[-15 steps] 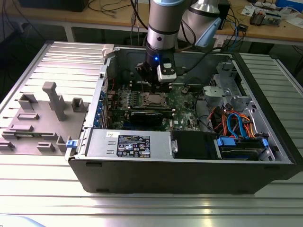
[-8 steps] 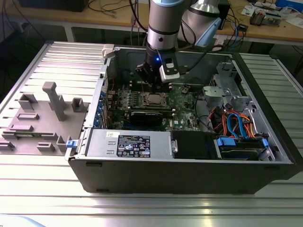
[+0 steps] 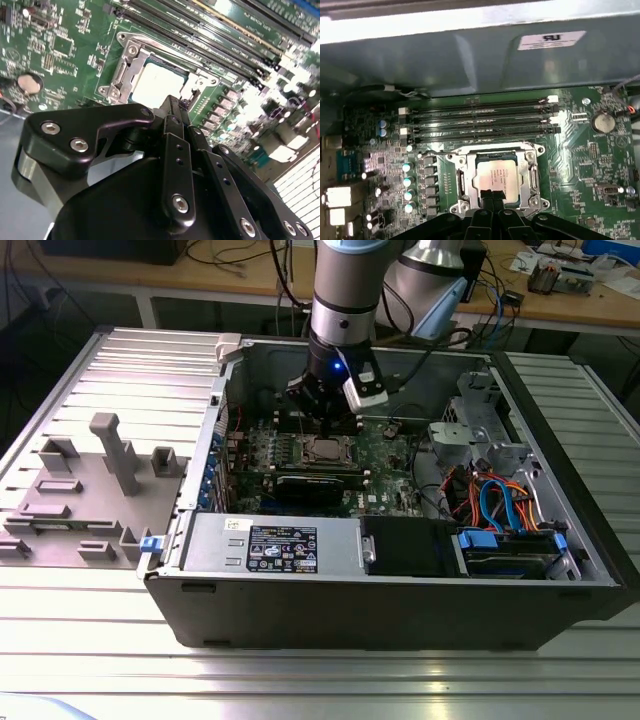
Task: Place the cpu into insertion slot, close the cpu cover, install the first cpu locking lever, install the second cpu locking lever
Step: 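Install the first cpu locking lever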
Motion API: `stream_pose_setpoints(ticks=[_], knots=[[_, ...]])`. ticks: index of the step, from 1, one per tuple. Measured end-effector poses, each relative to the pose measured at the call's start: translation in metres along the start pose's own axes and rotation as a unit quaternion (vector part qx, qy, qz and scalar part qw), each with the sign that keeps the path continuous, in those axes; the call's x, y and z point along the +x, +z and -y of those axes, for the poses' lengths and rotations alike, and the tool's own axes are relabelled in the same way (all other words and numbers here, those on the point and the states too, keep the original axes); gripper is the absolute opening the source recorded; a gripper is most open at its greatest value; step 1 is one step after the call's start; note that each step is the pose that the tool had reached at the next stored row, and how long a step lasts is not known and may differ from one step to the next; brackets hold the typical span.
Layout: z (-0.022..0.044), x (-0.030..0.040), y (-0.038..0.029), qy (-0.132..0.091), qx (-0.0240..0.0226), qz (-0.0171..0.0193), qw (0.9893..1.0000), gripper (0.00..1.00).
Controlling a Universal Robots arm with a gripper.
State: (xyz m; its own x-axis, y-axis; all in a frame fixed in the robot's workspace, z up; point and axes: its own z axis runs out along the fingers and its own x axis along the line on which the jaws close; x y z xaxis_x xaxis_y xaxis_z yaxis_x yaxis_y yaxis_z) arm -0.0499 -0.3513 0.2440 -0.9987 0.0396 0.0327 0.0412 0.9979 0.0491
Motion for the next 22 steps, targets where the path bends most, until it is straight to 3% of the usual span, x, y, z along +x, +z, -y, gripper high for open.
stream_pose_setpoints(ticks=[3,6,14,22], knots=[[0.0000,0.0000,0.0004,-0.032,0.0010,-0.0016,0.9995,0.11],[0.0001,-0.0001,0.0025,-0.071,0.0023,-0.0035,0.9975,0.11],[0.0000,0.0001,0.0013,-0.071,0.0023,-0.0035,0.9974,0.11],[-0.0008,0.0002,-0.0007,-0.042,0.0014,-0.0021,0.9991,0.11]])
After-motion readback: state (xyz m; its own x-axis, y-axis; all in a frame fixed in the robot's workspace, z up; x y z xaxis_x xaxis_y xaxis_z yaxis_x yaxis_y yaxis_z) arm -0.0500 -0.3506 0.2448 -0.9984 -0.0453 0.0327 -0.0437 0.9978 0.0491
